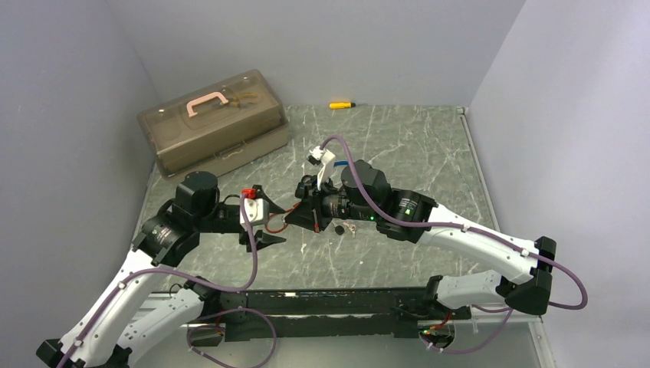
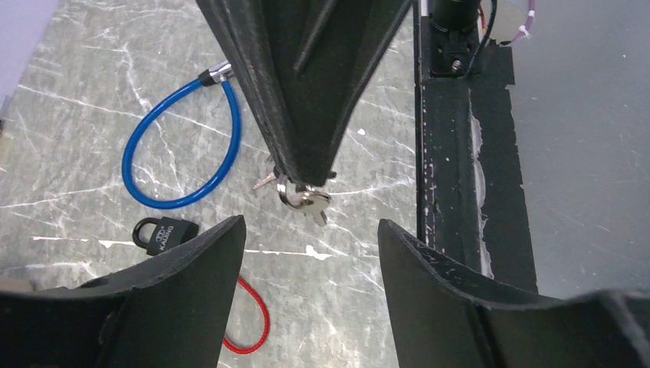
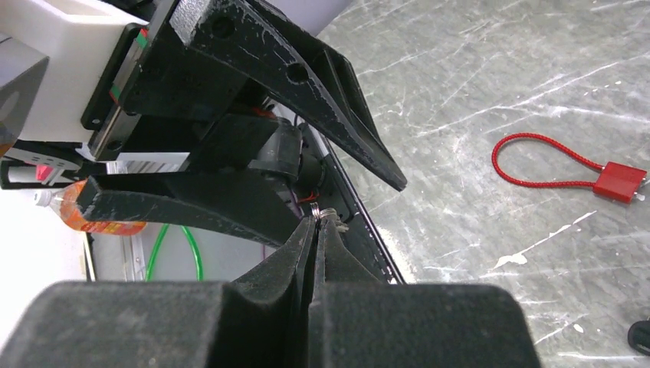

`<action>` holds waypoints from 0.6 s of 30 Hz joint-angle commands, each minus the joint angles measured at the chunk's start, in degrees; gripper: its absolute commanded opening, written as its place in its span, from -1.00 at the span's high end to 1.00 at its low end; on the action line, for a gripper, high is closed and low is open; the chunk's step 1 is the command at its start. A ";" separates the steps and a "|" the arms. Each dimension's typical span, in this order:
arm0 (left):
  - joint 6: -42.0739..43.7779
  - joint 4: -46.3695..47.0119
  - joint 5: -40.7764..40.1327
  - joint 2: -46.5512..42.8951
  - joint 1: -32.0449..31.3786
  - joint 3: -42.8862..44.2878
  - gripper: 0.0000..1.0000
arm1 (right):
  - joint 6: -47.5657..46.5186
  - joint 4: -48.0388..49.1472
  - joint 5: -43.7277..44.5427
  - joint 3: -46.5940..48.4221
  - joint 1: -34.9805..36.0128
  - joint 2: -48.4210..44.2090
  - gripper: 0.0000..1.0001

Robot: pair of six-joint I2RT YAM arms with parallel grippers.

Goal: Unlock with the key
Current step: Pick up the key from the center of the board.

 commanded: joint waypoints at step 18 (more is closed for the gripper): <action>3.92 -7.40 1.77 3.81 -1.21 7.91 0.98 | -2.11 2.09 2.00 0.48 1.24 -2.03 1.00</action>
